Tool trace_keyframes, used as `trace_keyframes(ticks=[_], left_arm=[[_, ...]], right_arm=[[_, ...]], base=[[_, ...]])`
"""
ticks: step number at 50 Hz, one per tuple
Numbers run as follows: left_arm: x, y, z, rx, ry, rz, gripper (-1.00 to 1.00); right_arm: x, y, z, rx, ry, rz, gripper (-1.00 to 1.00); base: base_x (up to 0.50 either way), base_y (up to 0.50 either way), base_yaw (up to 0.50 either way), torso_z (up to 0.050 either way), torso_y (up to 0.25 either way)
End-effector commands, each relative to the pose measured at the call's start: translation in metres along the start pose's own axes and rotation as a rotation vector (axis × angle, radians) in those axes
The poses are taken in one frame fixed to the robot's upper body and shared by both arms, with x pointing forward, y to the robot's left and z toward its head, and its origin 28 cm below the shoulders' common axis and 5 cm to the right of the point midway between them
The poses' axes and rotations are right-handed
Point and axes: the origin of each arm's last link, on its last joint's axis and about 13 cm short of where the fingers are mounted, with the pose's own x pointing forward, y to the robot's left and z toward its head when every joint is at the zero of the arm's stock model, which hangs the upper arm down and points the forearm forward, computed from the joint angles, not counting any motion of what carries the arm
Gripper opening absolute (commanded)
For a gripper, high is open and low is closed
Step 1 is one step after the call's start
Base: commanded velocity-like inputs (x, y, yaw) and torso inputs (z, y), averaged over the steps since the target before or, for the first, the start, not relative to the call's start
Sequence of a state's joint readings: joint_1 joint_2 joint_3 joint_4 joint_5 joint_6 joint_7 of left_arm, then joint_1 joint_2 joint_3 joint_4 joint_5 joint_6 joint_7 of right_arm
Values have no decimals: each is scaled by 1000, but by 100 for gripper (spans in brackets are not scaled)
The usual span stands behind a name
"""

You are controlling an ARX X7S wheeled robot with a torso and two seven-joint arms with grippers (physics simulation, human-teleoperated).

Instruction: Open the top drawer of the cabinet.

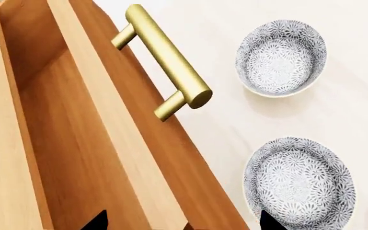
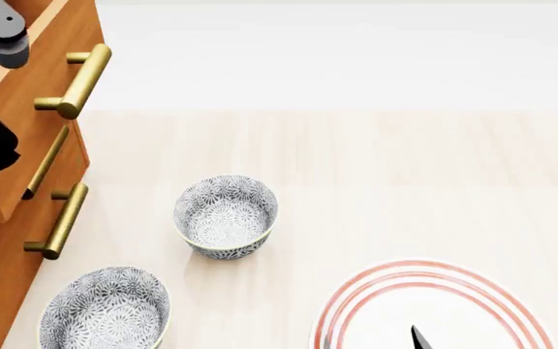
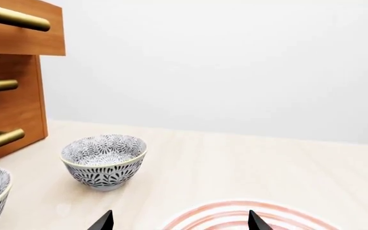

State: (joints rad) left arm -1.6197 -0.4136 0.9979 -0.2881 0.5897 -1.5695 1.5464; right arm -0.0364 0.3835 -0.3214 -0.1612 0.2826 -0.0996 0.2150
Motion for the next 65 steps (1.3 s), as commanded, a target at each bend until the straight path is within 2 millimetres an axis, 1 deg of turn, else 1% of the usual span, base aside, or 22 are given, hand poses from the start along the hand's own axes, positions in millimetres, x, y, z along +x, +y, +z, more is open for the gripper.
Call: trace_keyframes(ticks=[1, 7, 15, 27, 34, 37, 45, 48, 65], left_arm=[[6, -11, 7, 24, -35, -55, 100], [10, -12, 6, 15, -29, -58, 100], [16, -10, -1, -8, 0, -45, 100], [24, -6, -10, -26, 80, 1, 100], [21, -3, -12, -40, 84, 21, 100], [27, -6, -16, -34, 101, 27, 100], [31, -15, -9, 3, 64, -27, 100], [34, -22, -5, 31, 55, -52, 100], [34, -33, 3, 93, 22, -102, 100]], right_arm=[[2, -1, 2, 3, -14, -22, 100], [2, -1, 1, 2, -14, -20, 100], [1, -1, 1, -5, -17, -19, 100], [0, 0, 1, -8, -18, -19, 100], [1, 0, 2, -6, -18, -20, 100], [1, 0, 1, -8, -18, -19, 100], [2, -1, 1, -7, -17, -20, 100], [1, -1, 1, -7, -19, -21, 100], [1, -2, 2, -7, -21, -22, 100]], base=[[0, 0, 0, 0, 0], [0, 0, 0, 0, 0], [0, 0, 0, 0, 0], [0, 0, 0, 0, 0], [0, 0, 0, 0, 0], [0, 0, 0, 0, 0], [0, 0, 0, 0, 0], [0, 0, 0, 0, 0], [0, 0, 0, -1, 0]])
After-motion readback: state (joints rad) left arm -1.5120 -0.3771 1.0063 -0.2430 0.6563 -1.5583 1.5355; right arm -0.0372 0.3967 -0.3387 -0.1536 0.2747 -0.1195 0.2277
